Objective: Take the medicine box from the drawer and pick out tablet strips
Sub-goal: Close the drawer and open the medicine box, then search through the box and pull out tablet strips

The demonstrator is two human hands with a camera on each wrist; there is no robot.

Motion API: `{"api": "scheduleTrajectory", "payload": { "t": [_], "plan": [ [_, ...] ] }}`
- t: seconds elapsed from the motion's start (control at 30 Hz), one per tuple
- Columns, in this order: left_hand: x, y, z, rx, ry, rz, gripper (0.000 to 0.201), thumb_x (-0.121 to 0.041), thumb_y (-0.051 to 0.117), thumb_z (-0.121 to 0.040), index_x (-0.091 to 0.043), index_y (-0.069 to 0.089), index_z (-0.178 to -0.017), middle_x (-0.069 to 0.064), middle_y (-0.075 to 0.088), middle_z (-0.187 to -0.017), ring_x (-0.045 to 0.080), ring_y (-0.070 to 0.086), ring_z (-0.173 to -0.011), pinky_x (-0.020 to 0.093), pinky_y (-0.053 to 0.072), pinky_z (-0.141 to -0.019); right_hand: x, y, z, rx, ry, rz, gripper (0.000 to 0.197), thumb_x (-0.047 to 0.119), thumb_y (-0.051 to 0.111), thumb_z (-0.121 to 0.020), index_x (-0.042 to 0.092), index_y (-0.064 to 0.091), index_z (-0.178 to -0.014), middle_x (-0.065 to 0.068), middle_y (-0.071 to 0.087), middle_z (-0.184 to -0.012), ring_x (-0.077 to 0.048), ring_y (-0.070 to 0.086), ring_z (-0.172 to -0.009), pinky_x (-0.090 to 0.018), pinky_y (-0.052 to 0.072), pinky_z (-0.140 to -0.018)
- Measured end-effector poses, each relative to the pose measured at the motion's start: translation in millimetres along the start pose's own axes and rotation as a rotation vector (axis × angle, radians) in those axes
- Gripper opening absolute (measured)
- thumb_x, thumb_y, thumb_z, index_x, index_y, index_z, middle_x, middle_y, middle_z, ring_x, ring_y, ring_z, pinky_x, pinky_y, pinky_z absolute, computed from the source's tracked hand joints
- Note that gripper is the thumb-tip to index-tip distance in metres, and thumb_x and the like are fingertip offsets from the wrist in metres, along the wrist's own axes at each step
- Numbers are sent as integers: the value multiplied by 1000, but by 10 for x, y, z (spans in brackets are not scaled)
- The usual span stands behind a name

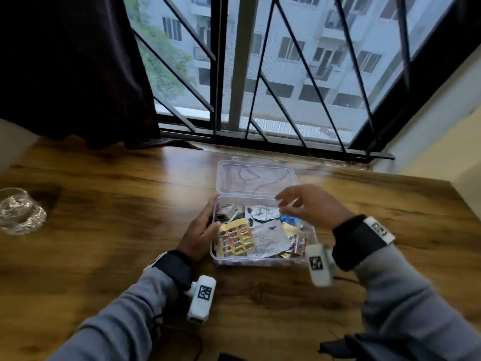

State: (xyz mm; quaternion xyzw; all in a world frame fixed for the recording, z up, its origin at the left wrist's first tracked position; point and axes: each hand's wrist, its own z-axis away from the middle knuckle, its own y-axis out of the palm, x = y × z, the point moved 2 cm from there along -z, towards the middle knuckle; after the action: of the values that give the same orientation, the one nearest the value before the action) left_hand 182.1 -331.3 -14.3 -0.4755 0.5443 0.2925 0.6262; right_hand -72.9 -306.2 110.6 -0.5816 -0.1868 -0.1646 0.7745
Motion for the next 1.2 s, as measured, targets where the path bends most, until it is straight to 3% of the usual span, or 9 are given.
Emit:
{"api": "scheduleTrajectory", "payload": {
  "t": [0.27,0.43,0.5,0.6,0.73,0.83,1.0,1.1,1.2],
  "plan": [
    [-72,-9,42,-24,-3,5,84,-38,48,-76,-13,24,-152,12,42,-150,23,43,-138,52,38,-111,-51,629,534,-312,198,21,26,40,68,-79,34,68,-104,15,70,-100,-2,63,-76,-28,51,-76],
    [-76,8,81,-16,-41,48,79,-32,52,-76,-23,26,-150,6,47,-143,6,54,-124,46,47,-103,280,776,333,-273,122,58,35,54,65,-78,32,68,-106,12,67,-99,-7,60,-89,-35,43,-95],
    [-95,21,101,-13,-52,75,76,-29,53,-78,-27,26,-149,1,49,-137,-2,57,-116,41,50,-100,428,848,229,-244,134,77,40,57,66,-76,31,69,-106,10,68,-98,-11,61,-94,-38,43,-93],
    [-103,11,95,-23,-40,79,81,-40,51,-74,-23,28,-150,-1,47,-141,13,51,-127,41,44,-105,500,938,106,-256,192,29,37,55,71,-71,29,69,-98,10,69,-90,-11,63,-90,-39,48,-88],
    [-62,5,71,-27,-57,117,75,-37,49,-77,-24,30,-148,1,46,-145,6,50,-127,37,43,-107,374,887,80,-203,239,-284,23,42,81,-67,24,71,-78,10,70,-75,-6,66,-75,-31,54,-74],
    [-38,6,44,-46,-65,132,64,-22,46,-82,-25,35,-146,0,49,-142,-9,53,-118,26,46,-101,344,683,245,-153,163,-573,15,26,84,-70,14,74,-69,2,69,-64,-2,59,-58,-22,47,-61],
    [8,-7,10,-69,-62,130,63,-22,46,-82,-20,40,-144,2,52,-142,4,54,-123,31,47,-104,297,271,675,-345,15,-618,10,19,81,-73,13,73,-74,-3,73,-70,-10,62,-59,-21,49,-56],
    [43,-15,6,-89,-59,134,63,-17,46,-82,-18,41,-144,4,53,-142,14,52,-129,45,43,-108,271,201,813,-592,-222,-355,16,15,81,-75,19,67,-68,6,64,-61,-5,53,-55,-13,39,-53],
    [41,-13,8,-90,-65,135,63,-21,47,-81,-21,42,-144,3,54,-141,14,54,-127,48,45,-106,255,311,884,-759,-489,146,19,16,77,-78,16,65,-64,3,63,-66,-16,57,-59,-32,45,-53]
  ]
}}
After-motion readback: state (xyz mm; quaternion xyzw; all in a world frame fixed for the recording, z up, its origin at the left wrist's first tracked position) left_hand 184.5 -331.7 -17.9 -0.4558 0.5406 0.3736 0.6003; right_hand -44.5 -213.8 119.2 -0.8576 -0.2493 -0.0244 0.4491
